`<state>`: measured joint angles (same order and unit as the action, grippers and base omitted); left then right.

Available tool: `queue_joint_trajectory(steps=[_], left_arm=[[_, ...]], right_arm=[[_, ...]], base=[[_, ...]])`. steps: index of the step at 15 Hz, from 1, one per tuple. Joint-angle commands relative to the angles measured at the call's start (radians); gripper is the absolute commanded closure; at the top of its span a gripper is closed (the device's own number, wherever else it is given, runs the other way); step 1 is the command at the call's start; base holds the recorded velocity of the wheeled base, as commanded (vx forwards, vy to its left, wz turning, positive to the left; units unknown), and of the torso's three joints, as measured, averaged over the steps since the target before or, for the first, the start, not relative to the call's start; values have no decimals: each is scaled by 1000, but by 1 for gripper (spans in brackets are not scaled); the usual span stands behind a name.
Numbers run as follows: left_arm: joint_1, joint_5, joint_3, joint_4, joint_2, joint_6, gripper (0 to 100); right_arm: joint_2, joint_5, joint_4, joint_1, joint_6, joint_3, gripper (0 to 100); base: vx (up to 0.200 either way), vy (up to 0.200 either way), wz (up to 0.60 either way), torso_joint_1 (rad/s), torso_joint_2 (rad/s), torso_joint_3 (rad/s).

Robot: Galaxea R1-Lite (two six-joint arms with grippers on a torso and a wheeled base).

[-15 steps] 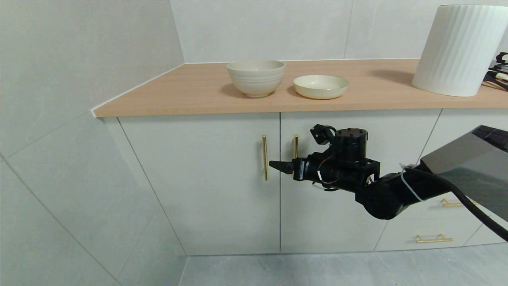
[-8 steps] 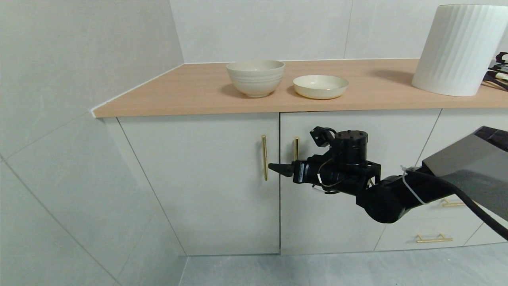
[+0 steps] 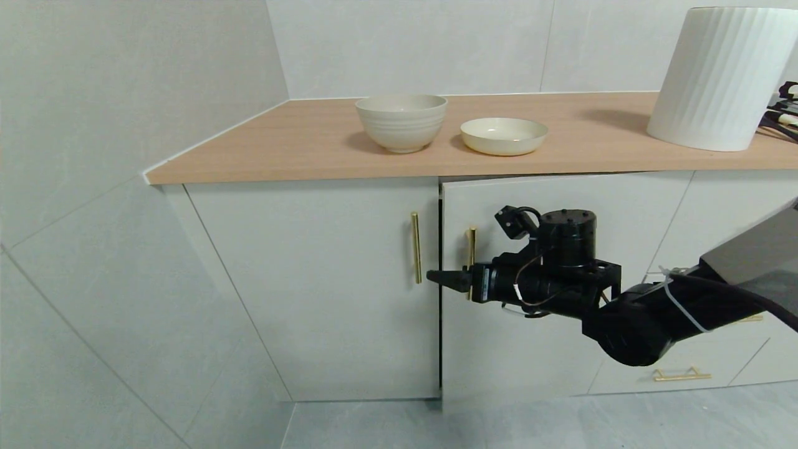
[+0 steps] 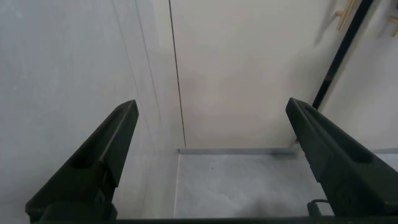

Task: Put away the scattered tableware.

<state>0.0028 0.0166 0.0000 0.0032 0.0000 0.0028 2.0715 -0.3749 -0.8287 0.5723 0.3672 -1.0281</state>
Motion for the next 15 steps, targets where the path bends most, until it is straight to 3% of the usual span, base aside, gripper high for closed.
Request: queue_joint_trajectory(steps=[1, 4, 7, 12, 15], left_arm=[[0, 0, 0, 0, 0, 0, 0], [0, 0, 0, 0, 0, 0, 0], [0, 0, 0, 0, 0, 0, 0], [0, 0, 0, 0, 0, 0, 0], [0, 0, 0, 0, 0, -3, 0]], right_arm=[[-59, -10, -3, 1, -1, 57, 0], [-117, -18, -53, 14, -4, 155, 0], [-171, -91, -90, 15, -4, 246, 0], [-268, -98, -92, 20, -4, 365, 0], [-320, -96, -170, 31, 2, 470, 0]], base=[[0, 0, 0, 0, 0, 0], [0, 0, 0, 0, 0, 0], [0, 0, 0, 0, 0, 0], [0, 0, 0, 0, 0, 0], [0, 0, 0, 0, 0, 0]])
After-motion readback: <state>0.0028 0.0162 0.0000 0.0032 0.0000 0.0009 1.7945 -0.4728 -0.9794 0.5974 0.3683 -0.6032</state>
